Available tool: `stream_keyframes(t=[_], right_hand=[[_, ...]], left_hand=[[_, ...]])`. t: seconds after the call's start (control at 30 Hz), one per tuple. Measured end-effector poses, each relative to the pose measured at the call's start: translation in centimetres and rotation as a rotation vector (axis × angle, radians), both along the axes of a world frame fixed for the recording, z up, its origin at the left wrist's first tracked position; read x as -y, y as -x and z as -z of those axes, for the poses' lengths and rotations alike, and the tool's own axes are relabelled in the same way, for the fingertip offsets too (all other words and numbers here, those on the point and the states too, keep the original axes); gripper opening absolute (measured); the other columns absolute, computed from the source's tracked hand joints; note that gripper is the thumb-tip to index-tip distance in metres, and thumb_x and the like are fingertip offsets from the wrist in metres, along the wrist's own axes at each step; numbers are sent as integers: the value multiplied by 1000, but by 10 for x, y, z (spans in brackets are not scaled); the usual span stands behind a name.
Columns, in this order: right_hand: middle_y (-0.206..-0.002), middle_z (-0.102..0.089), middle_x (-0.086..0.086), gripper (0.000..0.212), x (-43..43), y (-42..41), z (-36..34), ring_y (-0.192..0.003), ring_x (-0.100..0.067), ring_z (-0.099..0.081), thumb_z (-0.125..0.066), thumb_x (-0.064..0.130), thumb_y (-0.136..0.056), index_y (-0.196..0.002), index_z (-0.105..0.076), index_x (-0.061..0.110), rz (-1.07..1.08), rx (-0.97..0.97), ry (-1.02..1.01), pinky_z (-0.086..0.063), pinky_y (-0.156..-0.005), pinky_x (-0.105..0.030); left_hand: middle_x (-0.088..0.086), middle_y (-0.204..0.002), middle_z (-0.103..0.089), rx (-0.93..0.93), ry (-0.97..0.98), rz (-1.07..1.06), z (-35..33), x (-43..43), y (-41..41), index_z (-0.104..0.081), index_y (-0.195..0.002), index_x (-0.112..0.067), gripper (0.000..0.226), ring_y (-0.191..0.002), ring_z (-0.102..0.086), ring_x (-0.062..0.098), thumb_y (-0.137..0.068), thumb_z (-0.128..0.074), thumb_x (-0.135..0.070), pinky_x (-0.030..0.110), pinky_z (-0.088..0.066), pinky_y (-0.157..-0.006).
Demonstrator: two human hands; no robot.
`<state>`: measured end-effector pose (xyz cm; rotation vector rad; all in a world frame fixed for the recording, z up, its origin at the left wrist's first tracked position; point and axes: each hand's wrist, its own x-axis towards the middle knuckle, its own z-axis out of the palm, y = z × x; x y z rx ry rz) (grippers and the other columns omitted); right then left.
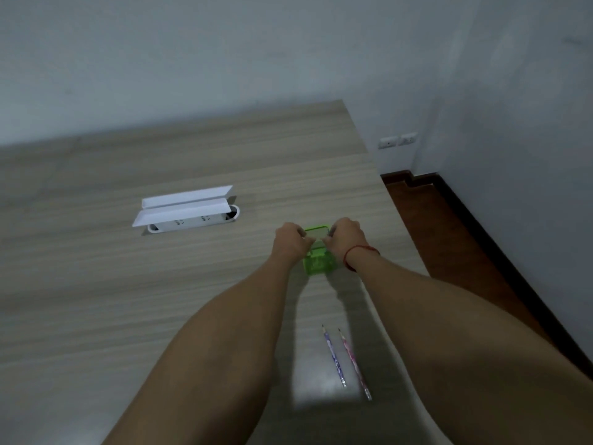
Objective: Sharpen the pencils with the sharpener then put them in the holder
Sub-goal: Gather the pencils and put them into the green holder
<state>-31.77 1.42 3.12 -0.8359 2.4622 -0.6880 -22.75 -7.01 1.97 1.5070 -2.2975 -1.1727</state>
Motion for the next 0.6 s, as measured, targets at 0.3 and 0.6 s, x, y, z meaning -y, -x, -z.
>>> stream_keyframes(t=[0.3, 0.6], right_hand=[[-115, -65, -21, 31, -35, -8, 1, -104, -35, -65, -67, 20, -84, -107, -67, 0, -9, -30, -57, -54, -88, -36], [-119, -64, -22, 54, -115, -50, 56, -110, -32, -64, -77, 29, -71, -112, -64, -3, -208, 67, -387, -53, -88, -32]], left_hand=[[18, -110, -66, -61, 142, -87, 5, -33, -35, -60, -114, -2, 39, -113, -56, 31, -86, -64, -28, 34, -45, -96], [21, -109, -68, 305, -166, -1, 83, -115, -85, -67, -101, 0, 55, -103, -65, 32, -75, -68, -48, 37, -54, -87]])
